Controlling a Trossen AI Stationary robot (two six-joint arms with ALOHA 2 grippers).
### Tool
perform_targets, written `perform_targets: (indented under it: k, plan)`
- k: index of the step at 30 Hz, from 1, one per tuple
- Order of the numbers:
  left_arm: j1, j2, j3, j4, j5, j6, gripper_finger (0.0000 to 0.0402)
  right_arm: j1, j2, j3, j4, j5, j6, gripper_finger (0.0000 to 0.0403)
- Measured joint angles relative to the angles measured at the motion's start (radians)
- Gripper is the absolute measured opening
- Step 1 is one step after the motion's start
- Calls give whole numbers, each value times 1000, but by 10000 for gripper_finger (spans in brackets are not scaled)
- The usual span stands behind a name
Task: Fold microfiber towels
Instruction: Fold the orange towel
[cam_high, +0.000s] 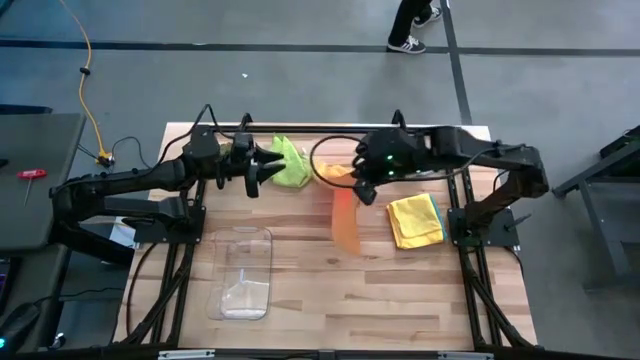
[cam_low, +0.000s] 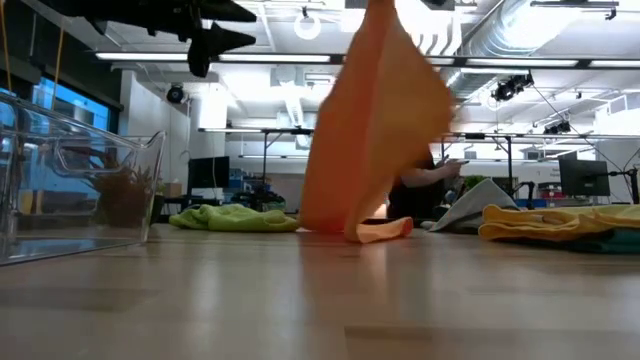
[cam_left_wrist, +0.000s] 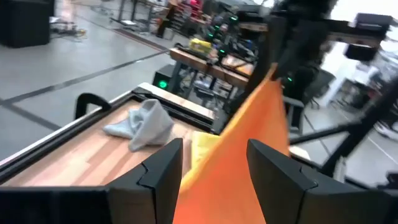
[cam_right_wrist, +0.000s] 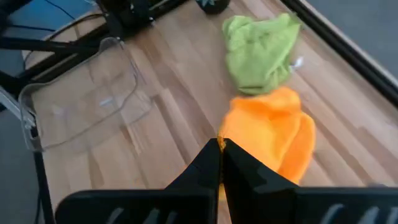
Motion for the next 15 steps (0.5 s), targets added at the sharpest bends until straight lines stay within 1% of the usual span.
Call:
perform_targets:
  k: [4, 8, 11, 15]
  plan:
    - [-72, 23, 0, -1, -9, 49, 168, 0, 44, 0, 7, -87, -49, 0]
    - [-159, 74, 0, -6, -65, 53, 168, 10, 102, 0, -39, -135, -70, 0]
    - [-224, 133, 0, -7, -99, 55, 168, 49, 149, 0, -95, -186, -95, 0]
    - [-287, 213, 0, -7, -154, 73, 168, 132, 215, -1, -182, -273, -109, 0]
